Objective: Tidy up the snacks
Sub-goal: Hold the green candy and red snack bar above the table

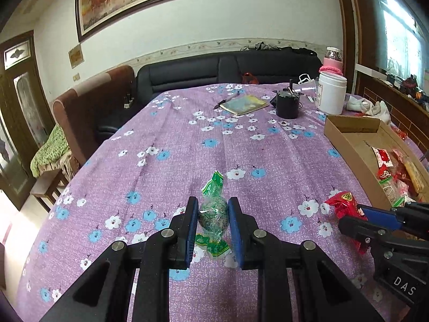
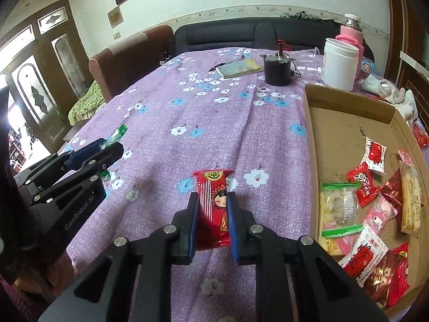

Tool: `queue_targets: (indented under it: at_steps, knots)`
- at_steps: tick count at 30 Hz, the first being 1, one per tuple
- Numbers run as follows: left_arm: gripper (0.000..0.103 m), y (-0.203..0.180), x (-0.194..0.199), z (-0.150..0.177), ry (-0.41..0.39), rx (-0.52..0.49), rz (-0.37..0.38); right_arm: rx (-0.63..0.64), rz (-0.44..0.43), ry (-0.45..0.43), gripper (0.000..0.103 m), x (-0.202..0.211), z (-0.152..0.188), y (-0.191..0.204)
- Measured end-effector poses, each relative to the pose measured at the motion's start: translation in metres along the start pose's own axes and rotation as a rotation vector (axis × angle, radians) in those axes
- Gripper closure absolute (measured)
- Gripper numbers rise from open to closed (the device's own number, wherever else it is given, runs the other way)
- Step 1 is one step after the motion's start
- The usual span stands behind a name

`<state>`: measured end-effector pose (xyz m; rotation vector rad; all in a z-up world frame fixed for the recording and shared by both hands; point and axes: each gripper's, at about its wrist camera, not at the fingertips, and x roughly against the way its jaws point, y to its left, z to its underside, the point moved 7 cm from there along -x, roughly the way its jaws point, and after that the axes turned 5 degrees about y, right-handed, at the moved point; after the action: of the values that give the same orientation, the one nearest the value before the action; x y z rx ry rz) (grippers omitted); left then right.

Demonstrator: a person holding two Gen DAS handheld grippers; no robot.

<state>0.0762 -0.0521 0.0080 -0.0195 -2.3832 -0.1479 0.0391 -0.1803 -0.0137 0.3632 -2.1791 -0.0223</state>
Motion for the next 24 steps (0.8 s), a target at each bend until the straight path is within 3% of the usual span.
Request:
queue_targets:
  at_steps: [24]
  knots:
    - [0.079,-0.0015,0.0023,0.0006,-0.008,-0.009,-0.016,-0.023,0.004,-0.005,0.084,0.0016,-0.0021,-0.0048]
